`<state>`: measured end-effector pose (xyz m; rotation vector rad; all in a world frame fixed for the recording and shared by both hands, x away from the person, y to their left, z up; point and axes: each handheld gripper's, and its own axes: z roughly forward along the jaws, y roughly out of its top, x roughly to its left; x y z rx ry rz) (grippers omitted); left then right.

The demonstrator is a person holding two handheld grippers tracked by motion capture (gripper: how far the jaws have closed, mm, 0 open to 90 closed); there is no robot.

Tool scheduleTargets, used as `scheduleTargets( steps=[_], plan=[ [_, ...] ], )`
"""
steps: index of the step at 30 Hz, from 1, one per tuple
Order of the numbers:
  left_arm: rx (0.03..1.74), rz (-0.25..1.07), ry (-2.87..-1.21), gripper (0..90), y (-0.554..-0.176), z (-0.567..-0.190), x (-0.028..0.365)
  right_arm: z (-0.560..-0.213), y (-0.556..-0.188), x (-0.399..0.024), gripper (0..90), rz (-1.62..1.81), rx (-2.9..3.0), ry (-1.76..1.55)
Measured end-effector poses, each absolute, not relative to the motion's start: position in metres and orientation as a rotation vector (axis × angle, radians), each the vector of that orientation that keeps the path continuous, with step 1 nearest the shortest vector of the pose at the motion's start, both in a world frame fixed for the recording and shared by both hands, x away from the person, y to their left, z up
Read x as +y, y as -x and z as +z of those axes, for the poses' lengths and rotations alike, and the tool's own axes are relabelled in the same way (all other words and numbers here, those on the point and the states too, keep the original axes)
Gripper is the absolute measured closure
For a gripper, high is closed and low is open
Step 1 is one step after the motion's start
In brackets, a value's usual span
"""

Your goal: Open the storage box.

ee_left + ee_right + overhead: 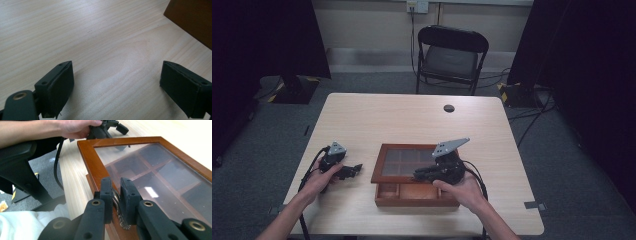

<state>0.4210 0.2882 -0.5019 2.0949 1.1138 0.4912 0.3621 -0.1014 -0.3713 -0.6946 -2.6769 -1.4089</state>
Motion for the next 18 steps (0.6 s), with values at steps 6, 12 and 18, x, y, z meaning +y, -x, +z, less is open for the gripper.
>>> scheduleTargets(
  steps=[6,12,18],
  plan=[
    [1.112,0.492,-2.096,11.6,-0.421,-0.502,0.288,-0.368,-0.363,-0.101,81.3,-1.413,-2.686,0.696],
    [1.115,0.490,-2.094,11.6,-0.421,-0.502,0.288,-0.359,-0.366,-0.101,81.3,-1.428,-2.697,0.696],
    [1.114,0.491,-2.094,11.6,-0.421,-0.502,0.288,-0.356,-0.369,-0.101,81.4,-1.416,-2.700,0.687]
  ],
)
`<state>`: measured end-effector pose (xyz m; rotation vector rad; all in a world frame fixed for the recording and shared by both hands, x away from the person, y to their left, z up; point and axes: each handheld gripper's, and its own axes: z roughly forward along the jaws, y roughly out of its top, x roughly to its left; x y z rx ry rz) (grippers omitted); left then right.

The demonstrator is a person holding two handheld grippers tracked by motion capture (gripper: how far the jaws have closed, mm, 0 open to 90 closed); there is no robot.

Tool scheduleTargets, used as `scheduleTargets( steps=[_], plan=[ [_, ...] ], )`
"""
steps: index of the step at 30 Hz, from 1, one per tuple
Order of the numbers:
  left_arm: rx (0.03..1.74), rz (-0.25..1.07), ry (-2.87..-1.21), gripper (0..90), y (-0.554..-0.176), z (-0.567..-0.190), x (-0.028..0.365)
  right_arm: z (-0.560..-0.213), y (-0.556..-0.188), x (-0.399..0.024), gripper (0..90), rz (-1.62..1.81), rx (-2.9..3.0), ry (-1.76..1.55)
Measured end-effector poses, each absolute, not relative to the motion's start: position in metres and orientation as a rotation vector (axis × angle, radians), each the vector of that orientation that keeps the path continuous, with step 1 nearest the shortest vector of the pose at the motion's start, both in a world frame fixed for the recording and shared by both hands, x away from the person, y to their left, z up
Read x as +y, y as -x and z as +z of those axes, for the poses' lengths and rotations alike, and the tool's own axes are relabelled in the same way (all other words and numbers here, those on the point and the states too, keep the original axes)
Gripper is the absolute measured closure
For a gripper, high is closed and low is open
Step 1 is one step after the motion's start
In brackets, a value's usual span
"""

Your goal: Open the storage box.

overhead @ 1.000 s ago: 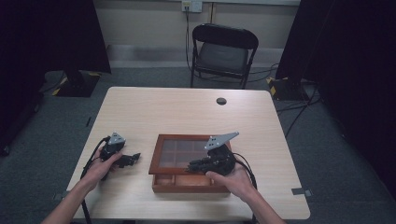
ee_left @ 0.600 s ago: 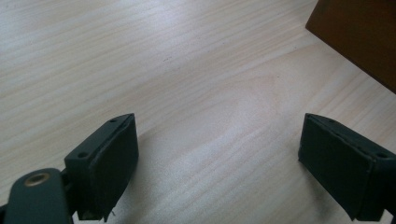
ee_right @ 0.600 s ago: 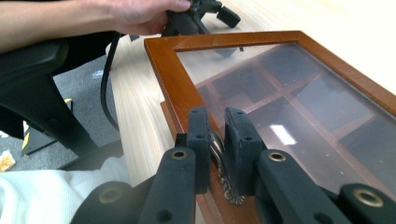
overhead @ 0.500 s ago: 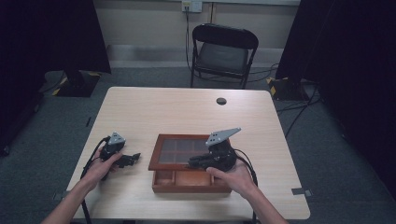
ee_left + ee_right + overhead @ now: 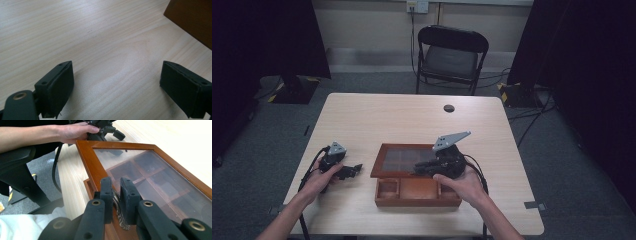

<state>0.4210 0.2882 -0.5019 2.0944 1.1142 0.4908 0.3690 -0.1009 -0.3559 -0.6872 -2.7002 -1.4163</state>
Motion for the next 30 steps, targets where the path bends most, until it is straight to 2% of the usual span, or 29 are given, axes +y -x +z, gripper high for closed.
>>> scheduleTargets(
  steps=[30],
  plan=[
    [1.117,0.490,-2.086,11.6,-0.421,-0.502,0.288,-0.337,-0.384,-0.101,81.8,-1.447,-2.696,0.687]
  ],
)
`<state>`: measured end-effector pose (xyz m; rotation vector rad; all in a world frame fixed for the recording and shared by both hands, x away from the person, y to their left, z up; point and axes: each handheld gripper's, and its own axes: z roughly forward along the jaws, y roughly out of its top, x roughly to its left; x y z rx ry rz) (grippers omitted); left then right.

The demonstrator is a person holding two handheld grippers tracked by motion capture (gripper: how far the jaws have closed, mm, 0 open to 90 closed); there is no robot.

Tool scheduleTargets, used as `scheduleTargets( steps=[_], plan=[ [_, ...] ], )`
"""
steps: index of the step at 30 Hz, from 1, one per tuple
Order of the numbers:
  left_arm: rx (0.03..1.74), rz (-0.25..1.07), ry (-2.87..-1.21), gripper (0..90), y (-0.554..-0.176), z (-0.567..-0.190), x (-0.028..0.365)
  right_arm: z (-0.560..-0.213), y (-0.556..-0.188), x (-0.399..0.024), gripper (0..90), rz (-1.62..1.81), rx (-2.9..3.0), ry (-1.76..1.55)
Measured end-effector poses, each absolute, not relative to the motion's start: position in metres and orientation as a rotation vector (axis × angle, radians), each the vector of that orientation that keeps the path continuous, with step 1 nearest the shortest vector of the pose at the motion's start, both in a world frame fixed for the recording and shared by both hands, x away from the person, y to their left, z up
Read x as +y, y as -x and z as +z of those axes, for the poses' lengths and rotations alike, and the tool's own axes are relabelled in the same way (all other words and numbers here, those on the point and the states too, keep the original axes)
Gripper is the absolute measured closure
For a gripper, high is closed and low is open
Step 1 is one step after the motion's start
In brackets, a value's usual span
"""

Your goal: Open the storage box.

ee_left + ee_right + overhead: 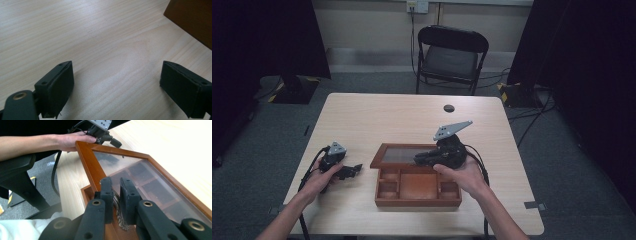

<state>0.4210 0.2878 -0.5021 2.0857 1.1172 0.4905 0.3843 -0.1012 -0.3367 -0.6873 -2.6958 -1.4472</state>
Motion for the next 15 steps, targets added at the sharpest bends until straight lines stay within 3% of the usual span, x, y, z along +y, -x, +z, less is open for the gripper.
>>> scheduleTargets(
  steps=[15],
  plan=[
    [1.113,0.495,-2.090,11.6,-0.4211,-0.5019,0.2881,-0.3335,-0.3901,-0.1027,82.0,-1.467,-2.673,0.686]
  ],
)
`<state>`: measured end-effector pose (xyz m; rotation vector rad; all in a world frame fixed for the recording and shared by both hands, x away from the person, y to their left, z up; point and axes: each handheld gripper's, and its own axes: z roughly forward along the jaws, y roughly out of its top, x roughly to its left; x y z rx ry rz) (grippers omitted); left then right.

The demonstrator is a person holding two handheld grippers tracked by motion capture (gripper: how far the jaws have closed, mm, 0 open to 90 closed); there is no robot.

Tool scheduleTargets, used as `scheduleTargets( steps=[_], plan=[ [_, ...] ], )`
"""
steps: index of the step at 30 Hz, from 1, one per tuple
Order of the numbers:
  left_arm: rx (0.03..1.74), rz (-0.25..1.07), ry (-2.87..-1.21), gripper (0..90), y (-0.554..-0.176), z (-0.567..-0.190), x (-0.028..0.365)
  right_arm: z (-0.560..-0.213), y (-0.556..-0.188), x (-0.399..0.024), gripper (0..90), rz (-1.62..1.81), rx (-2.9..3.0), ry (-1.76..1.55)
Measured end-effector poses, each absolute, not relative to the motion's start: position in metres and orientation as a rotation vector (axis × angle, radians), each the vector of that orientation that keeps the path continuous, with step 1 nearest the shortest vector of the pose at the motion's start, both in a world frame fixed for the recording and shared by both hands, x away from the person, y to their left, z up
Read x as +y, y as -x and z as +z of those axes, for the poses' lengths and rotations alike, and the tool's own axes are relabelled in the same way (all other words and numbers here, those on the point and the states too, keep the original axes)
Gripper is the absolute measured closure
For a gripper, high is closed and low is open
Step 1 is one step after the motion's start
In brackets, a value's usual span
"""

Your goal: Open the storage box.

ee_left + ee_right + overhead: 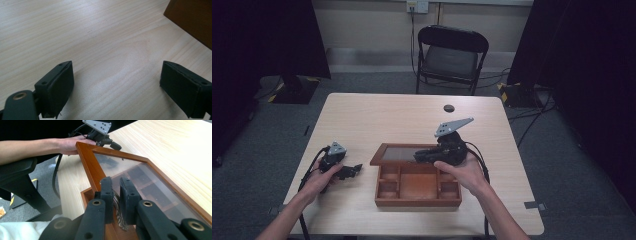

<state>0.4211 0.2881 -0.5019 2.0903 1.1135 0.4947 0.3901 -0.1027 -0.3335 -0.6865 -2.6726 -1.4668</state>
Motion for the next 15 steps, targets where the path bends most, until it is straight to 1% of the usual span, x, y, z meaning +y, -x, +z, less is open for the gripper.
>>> scheduleTargets(
  steps=[15],
  plan=[
    [1.112,0.493,-2.096,11.6,-0.4211,-0.5018,0.2883,-0.3237,-0.3983,-0.1019,82.2,-1.484,-2.676,0.701]
  ],
)
